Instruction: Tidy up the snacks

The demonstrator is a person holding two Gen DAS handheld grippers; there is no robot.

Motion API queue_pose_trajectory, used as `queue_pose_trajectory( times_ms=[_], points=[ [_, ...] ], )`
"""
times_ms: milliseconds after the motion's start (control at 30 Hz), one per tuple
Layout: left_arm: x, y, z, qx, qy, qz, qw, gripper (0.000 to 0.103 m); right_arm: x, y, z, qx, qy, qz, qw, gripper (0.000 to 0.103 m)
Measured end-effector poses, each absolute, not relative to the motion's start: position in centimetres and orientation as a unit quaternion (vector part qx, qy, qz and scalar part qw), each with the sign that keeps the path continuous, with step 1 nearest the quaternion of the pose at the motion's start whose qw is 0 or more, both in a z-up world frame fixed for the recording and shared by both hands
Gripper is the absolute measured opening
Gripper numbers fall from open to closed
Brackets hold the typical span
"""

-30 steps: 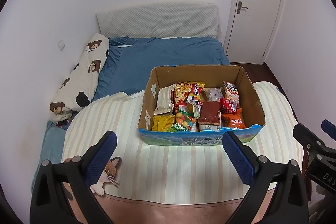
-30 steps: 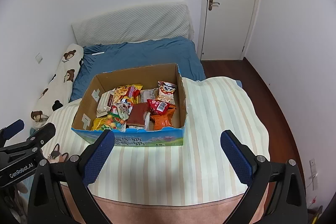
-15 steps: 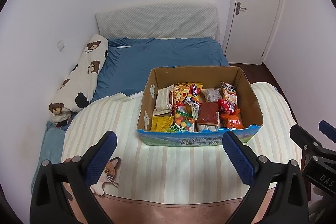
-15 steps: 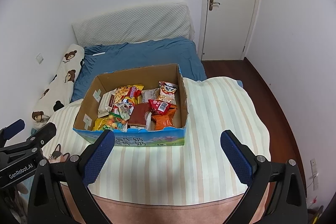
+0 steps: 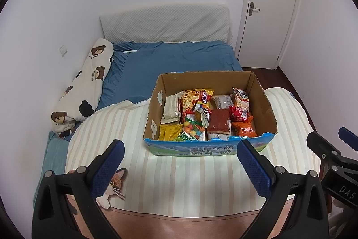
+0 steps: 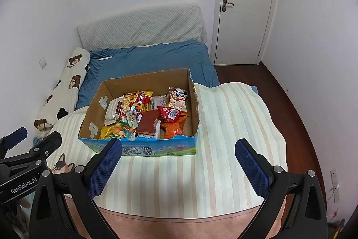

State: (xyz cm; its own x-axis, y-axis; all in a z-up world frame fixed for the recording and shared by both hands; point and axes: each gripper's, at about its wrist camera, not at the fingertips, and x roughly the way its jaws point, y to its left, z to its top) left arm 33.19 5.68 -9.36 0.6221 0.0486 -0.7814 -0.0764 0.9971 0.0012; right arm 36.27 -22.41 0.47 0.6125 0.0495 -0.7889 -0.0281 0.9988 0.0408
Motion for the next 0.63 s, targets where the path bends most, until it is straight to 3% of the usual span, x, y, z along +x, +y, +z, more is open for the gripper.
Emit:
queue_pose_trajectory(
  times_ms=[633],
  points=[
    [33.09,5.78,-8.81,-0.017,0.428,0.037,0.903,0.103,36.21,-22.70,0.85,0.013,0.437,0.024,0.899,0.103]
  ],
)
